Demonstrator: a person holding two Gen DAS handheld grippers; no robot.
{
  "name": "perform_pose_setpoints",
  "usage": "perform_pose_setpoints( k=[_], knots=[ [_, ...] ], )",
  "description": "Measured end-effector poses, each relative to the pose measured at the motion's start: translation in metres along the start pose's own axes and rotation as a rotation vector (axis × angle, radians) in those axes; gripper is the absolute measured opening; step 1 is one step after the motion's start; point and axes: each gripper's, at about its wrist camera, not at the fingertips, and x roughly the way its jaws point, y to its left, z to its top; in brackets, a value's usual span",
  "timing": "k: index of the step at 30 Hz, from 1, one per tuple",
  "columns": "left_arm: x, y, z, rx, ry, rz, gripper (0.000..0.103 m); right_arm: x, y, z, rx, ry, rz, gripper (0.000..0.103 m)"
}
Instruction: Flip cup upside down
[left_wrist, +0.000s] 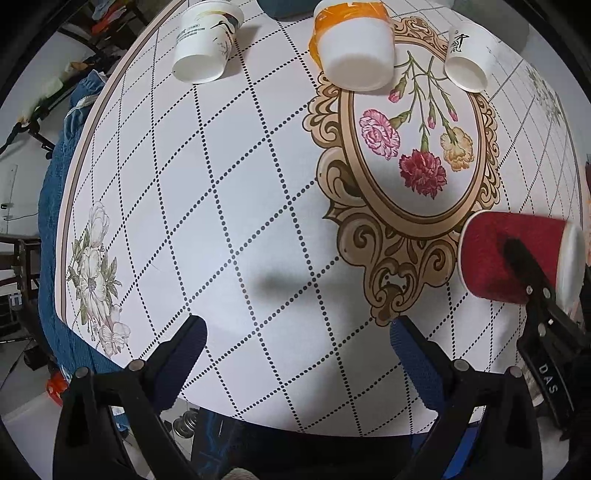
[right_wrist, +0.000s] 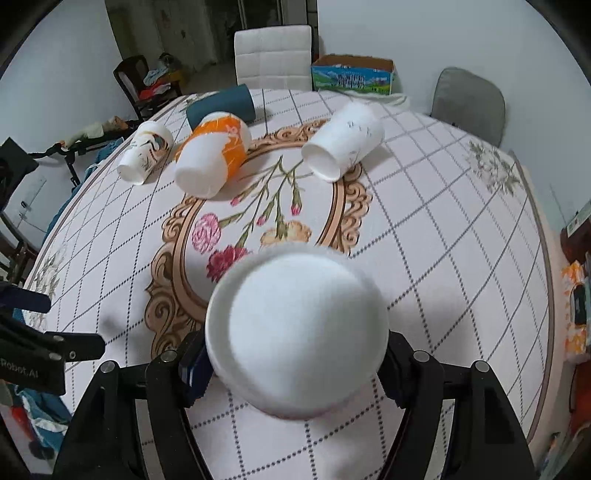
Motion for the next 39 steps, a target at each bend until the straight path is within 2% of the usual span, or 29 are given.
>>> perform_pose_setpoints(
  k=[3, 8, 10, 20, 29, 39],
  knots=[
    [-0.003, -0.002, -0.008, -0.004, -0.009, 0.001, 0.102, -0.005, 0.000, -0.002, 0.005, -0.001, 0.000, 0.076],
    [-0.022, -0.005, -0.021, -0.004, -0.039, -0.009, 0.102, -0.025, -0.009, 0.003, 0.060, 0.023, -0.008, 0.089],
    [-0.035, -0.008, -0.027, 0.008, -0.068, -0.011, 0.102, -0.041, -0.015, 0.004, 0.091, 0.040, -0.049, 0.095],
    [-0.103, -0.019, -0.055, 0.097, -0.245, -0.044, 0.102, -0.121, -0.032, -0.013, 0.239, 0.061, -0.194, 0.098],
    [-0.153, -0.021, -0.092, 0.170, -0.363, -0.079, 0.102, -0.200, -0.015, -0.029, 0.319, -0.029, -0.285, 0.098],
    [-0.228, -0.002, -0.166, 0.237, -0.517, -0.111, 0.102, -0.326, 0.040, -0.061, 0.319, -0.166, -0.361, 0.098]
  ],
)
